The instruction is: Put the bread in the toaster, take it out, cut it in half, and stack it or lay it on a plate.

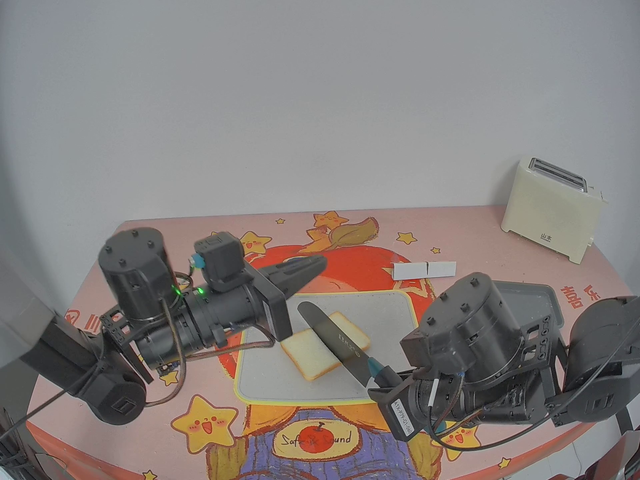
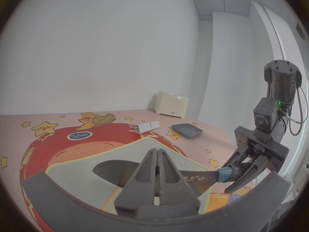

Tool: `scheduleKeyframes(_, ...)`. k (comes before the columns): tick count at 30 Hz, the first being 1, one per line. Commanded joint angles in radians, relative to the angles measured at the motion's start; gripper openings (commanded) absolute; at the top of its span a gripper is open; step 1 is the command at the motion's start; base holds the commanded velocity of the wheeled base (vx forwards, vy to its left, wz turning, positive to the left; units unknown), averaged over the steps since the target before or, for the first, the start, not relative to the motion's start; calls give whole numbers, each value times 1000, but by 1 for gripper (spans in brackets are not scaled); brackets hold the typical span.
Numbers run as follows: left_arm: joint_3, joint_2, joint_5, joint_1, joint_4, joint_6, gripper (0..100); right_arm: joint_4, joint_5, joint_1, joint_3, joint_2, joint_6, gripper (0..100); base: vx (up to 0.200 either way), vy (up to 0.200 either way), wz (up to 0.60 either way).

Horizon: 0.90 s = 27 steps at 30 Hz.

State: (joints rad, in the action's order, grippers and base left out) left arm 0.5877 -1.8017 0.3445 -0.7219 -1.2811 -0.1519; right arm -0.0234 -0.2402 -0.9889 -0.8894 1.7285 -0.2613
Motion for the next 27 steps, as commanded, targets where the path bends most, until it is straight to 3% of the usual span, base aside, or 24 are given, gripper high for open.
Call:
scheduleKeyframes(1, 35, 185, 5, 72, 37, 0, 0, 0, -1, 7, 0, -3, 0, 0, 0, 0, 0)
scheduleKeyframes(4, 55, 271, 11, 133, 62, 0, 0, 0, -1, 7, 0, -4, 0, 0, 0, 0, 0)
scheduleKeyframes(8, 86, 347, 73, 237, 105, 0, 0, 0, -1, 9, 3, -1, -1, 0, 0, 0, 0)
scheduleKeyframes(11, 83, 352, 94, 266, 103, 0, 0, 0, -1, 9, -3, 0, 0, 0, 0, 0, 0)
scheduleKeyframes(27, 78, 352, 96, 268, 101, 2, 0, 2, -1, 13, -22, -24, -1, 0, 0, 0, 0)
